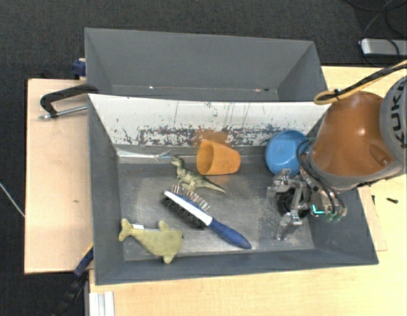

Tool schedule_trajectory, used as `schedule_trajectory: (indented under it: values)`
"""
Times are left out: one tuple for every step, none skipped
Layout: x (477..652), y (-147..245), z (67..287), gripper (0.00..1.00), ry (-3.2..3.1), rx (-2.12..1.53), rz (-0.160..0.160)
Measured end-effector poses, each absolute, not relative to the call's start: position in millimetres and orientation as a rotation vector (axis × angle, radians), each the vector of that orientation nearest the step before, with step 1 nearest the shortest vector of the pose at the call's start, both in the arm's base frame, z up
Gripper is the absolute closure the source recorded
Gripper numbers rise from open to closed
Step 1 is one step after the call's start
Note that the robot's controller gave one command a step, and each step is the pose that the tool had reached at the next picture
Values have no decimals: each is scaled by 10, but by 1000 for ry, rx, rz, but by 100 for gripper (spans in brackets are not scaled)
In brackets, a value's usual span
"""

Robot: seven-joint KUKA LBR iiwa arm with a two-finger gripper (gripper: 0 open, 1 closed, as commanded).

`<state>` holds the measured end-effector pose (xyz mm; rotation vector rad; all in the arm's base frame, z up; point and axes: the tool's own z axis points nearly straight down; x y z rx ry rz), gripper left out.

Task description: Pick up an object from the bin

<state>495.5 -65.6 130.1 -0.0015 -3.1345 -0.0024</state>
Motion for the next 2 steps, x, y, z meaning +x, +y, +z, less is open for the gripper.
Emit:
schedule_trajectory:
  values:
    - [5476, -1429, 709, 0, -3139, 237, 2]
    - [5320, -1531, 1019, 0, -3148, 61, 1]
